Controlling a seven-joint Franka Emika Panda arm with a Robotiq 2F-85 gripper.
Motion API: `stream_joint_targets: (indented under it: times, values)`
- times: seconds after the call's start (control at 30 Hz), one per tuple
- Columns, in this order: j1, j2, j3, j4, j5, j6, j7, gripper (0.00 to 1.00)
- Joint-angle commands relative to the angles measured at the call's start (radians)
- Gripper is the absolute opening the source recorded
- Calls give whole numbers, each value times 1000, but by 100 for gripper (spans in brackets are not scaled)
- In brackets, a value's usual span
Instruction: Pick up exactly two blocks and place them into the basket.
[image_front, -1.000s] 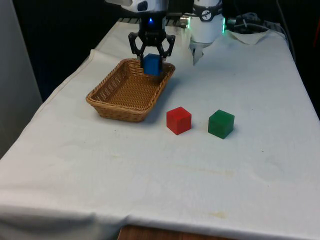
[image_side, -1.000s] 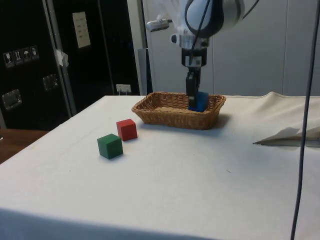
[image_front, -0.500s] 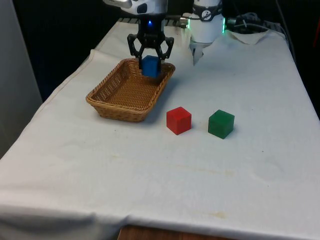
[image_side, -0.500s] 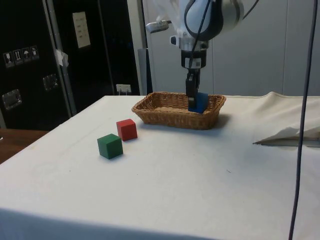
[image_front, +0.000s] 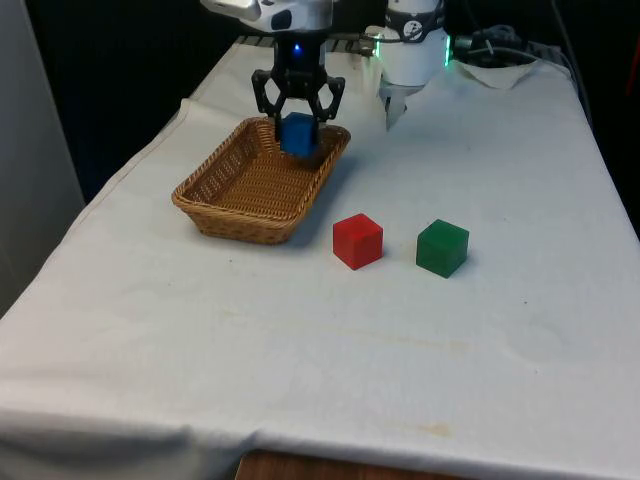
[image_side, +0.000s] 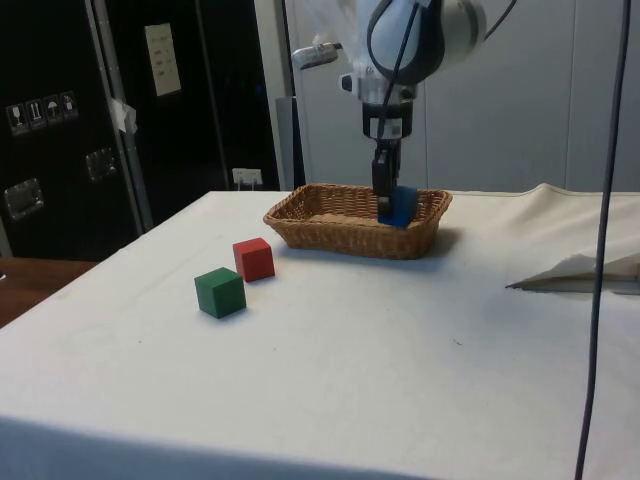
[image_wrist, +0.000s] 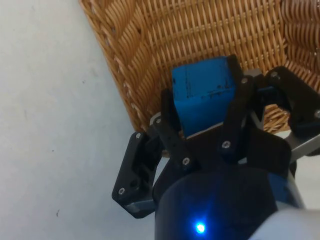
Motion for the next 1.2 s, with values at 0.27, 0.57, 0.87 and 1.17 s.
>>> stream_joint_targets:
  times: [0.27,0.57,0.87,1.17]
  values:
    - [-8,61,23,25,40,6,-16,12]
    - [-6,72,9,32,32,1,-15,47]
    - [-6,72,7,33,31,0,-15,100]
    - [2,55,-14,48,7,-24,-2,100]
